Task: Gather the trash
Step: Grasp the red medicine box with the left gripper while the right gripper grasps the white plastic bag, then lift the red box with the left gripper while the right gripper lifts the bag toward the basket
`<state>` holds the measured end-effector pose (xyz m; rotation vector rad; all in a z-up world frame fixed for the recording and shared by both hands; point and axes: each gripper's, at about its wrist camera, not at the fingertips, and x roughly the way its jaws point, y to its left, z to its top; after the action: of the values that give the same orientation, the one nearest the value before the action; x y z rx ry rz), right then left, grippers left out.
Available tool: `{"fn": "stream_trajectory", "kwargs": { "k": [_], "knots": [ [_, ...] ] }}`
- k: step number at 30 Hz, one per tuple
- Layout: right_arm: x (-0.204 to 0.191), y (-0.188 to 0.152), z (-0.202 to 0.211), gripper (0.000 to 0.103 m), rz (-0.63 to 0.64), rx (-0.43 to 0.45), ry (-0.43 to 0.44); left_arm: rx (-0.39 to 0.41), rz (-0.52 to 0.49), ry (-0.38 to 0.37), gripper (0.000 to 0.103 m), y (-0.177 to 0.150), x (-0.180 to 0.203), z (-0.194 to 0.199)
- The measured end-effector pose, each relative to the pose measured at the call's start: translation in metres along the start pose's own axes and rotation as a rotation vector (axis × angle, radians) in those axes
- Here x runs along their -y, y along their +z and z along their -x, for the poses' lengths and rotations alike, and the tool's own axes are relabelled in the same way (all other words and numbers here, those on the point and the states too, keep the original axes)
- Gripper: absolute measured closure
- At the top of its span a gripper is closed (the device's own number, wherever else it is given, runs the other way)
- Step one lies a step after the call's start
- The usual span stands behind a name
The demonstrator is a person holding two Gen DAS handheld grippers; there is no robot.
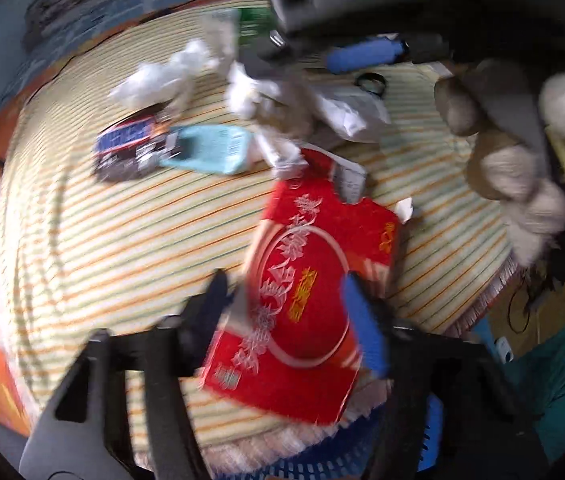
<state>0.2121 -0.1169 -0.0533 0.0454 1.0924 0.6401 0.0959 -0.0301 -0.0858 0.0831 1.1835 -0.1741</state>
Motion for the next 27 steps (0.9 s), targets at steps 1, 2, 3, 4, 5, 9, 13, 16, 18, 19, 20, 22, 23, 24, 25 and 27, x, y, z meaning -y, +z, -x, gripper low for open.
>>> {"fn": "stream_trajectory", "kwargs": {
  "k": [1, 2, 3, 4, 5, 9, 13, 16, 18, 19, 20, 22, 23, 24, 25, 27],
  "knots": [
    [-0.002, 0.001, -0.005, 0.021, 0.008, -0.006, -0.012, -0.001, 0.020, 0.004, 0.056, -0.002, -0.006, 0.003],
    [-0.004, 0.001, -0.011, 0.017, 0.016, -0.015, -0.011, -0.003, 0.045, 0.003, 0.056, -0.005, -0.014, 0.006],
    [-0.005, 0.001, -0.014, 0.017, 0.021, -0.022, -0.009, -0.007, 0.072, -0.018, 0.056, -0.007, -0.021, 0.007],
    [-0.008, 0.000, -0.020, 0.017, 0.033, -0.035, -0.013, -0.017, 0.091, -0.034, 0.049, -0.010, -0.024, 0.008],
    [-0.009, -0.001, -0.024, 0.017, 0.045, -0.040, -0.032, -0.025, 0.101, -0.035, 0.045, -0.011, -0.025, 0.008],
    [-0.013, -0.002, -0.026, 0.025, 0.037, -0.034, -0.038, -0.011, 0.017, -0.045, 0.021, -0.018, -0.005, 0.015],
    [-0.013, 0.001, -0.018, 0.043, 0.023, -0.024, -0.006, -0.016, -0.126, 0.019, 0.010, -0.012, 0.027, 0.006],
    [-0.008, 0.006, -0.010, 0.041, -0.018, -0.020, 0.021, -0.004, -0.198, 0.091, 0.009, -0.007, 0.039, -0.003],
    [-0.006, 0.009, -0.008, 0.024, -0.038, -0.024, 0.029, 0.000, -0.186, 0.088, 0.012, -0.003, 0.037, -0.006],
    [-0.007, 0.010, -0.007, 0.015, -0.034, -0.017, 0.029, 0.005, -0.157, 0.063, 0.012, -0.004, 0.029, -0.005],
    [-0.008, 0.011, -0.008, 0.015, -0.026, -0.017, 0.017, 0.018, -0.138, 0.043, 0.012, -0.006, 0.026, -0.003],
    [-0.013, 0.011, -0.017, 0.015, -0.009, -0.037, 0.003, 0.025, -0.107, 0.026, 0.013, -0.009, 0.019, 0.001],
    [-0.016, 0.010, -0.021, 0.018, -0.003, -0.047, -0.004, 0.028, -0.106, 0.024, 0.013, -0.012, 0.015, 0.004],
    [-0.019, 0.008, -0.027, 0.022, 0.009, -0.064, -0.021, 0.027, -0.109, 0.028, 0.013, -0.016, 0.011, 0.007],
    [-0.021, 0.007, -0.032, 0.031, 0.020, -0.081, -0.037, 0.028, -0.110, 0.033, 0.013, -0.021, 0.007, 0.010],
    [-0.024, 0.004, -0.033, 0.034, 0.039, -0.072, -0.053, 0.028, -0.094, 0.037, 0.014, -0.029, -0.004, 0.018]
  ]
}}
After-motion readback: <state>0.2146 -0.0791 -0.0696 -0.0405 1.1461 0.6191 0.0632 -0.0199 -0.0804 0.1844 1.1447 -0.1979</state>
